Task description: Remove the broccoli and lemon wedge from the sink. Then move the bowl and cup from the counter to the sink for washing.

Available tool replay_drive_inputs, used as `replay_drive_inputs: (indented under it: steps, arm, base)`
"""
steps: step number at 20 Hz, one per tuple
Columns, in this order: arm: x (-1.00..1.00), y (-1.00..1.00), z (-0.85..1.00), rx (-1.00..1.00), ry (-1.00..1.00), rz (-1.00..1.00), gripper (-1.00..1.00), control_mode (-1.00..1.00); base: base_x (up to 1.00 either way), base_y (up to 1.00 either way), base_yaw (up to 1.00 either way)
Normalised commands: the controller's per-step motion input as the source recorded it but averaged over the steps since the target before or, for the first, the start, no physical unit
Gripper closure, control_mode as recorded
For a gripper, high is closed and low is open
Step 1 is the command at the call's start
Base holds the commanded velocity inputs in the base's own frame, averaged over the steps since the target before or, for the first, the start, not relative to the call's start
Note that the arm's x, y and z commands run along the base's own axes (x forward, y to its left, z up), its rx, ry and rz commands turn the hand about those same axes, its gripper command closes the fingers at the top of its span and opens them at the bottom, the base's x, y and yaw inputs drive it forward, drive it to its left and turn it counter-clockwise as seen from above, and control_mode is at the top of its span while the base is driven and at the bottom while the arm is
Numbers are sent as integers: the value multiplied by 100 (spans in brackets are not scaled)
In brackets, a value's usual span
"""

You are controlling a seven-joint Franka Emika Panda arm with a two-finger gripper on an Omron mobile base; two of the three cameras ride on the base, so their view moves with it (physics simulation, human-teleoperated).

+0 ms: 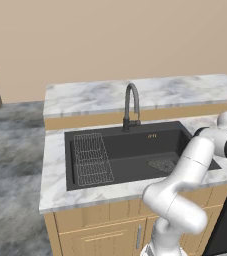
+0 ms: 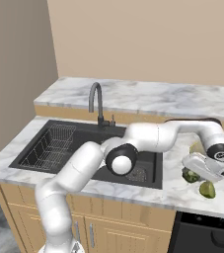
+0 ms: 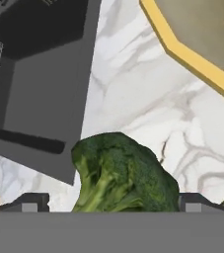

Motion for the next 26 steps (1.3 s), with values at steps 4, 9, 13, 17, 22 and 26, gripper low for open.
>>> replay_drive_inputs:
  steps: [4, 9, 13, 17, 22, 26]
  arm:
    - [0, 42, -33, -13, 12, -37, -100, -100]
    - [6, 27, -14, -14, 6, -21, -100, -100]
    - [23, 40, -17, -31, 15, -22, -100, -100]
    - [13, 9, 0, -20, 9, 0, -100, -100]
    - [0, -3, -4, -24, 22, 0, -100, -100]
    - [1, -9, -10, -30, 31, -6, -100, -100]
  base:
    - [0, 0, 0]
    - [0, 0, 0]
    - [0, 0, 0]
    - [0, 0, 0]
    - [0, 0, 0]
    - [0, 0, 0]
